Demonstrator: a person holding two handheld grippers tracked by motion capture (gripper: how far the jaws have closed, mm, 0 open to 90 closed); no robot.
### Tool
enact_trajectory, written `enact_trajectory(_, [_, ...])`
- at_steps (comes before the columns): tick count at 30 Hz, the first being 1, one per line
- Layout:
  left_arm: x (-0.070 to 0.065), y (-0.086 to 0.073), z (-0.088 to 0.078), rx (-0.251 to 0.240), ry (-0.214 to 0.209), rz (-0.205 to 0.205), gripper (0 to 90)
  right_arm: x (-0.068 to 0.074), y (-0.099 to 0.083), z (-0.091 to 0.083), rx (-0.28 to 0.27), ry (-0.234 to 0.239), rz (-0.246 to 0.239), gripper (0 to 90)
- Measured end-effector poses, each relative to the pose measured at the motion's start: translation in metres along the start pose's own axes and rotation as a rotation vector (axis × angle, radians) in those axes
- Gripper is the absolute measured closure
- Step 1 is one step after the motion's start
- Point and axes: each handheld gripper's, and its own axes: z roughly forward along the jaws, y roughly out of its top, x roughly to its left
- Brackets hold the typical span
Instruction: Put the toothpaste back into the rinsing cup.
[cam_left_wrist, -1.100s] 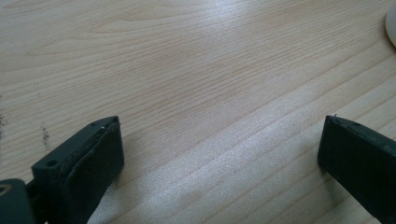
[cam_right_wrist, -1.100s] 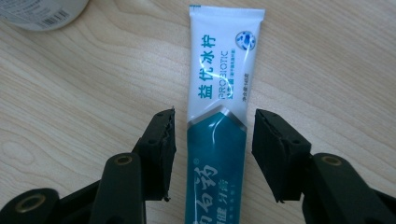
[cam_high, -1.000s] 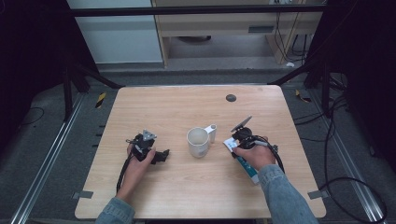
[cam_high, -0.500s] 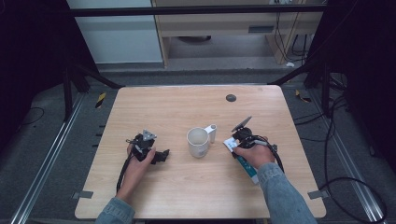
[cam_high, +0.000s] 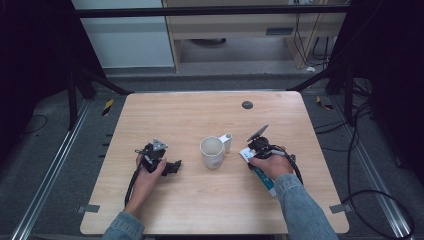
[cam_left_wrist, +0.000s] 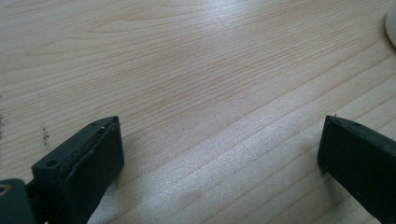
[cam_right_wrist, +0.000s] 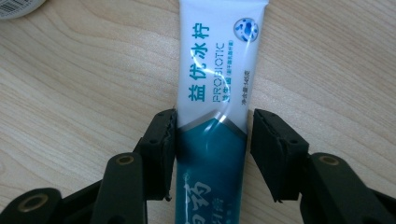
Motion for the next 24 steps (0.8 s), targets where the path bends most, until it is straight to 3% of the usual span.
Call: enact_trajectory(24, [0.0000,0.0000,0.0000,0.000,0.000,0.000,0.0,0.0013,0.0016,0.0024,0.017,0.000,-0.010,54.0])
